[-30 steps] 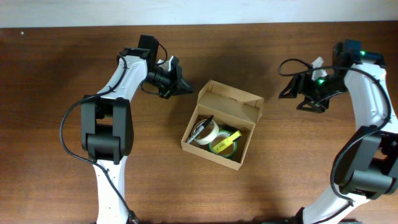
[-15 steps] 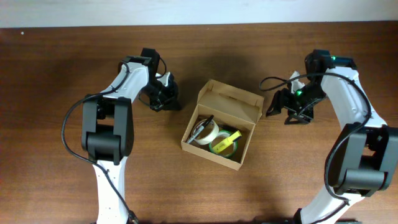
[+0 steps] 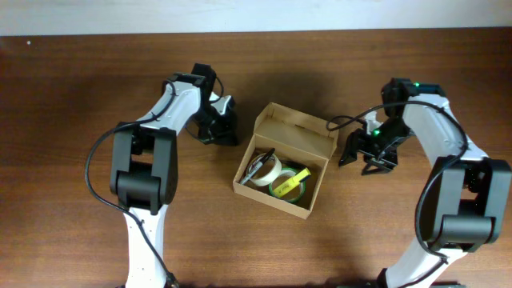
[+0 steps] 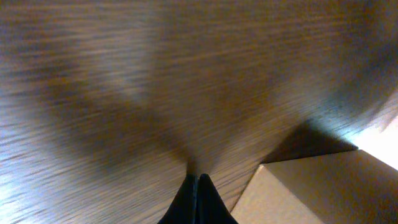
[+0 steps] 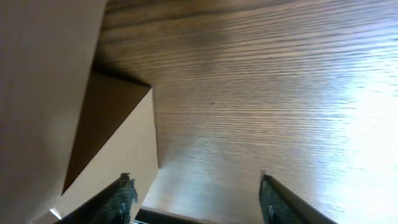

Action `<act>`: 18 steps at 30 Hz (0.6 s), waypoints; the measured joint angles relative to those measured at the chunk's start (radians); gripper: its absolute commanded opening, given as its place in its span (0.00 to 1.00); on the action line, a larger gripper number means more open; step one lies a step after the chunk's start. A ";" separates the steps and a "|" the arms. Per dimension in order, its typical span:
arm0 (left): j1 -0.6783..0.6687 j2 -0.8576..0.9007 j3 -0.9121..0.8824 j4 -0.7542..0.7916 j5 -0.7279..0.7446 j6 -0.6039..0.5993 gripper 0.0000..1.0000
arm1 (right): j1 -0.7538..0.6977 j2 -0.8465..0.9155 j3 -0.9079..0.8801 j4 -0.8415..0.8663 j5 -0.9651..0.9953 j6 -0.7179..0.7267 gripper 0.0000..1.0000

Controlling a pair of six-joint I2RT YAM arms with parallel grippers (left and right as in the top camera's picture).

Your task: Pack container

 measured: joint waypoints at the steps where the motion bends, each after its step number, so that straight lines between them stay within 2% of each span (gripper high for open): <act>1: -0.008 0.000 0.000 0.005 0.000 0.003 0.02 | 0.012 0.000 -0.002 0.010 0.000 0.004 0.56; 9: -0.056 -0.001 -0.002 0.043 0.020 0.011 0.02 | 0.150 0.000 -0.003 0.089 0.008 0.061 0.54; 18: -0.034 0.005 -0.006 0.043 0.082 0.014 0.02 | 0.187 0.000 -0.005 0.148 0.037 0.111 0.54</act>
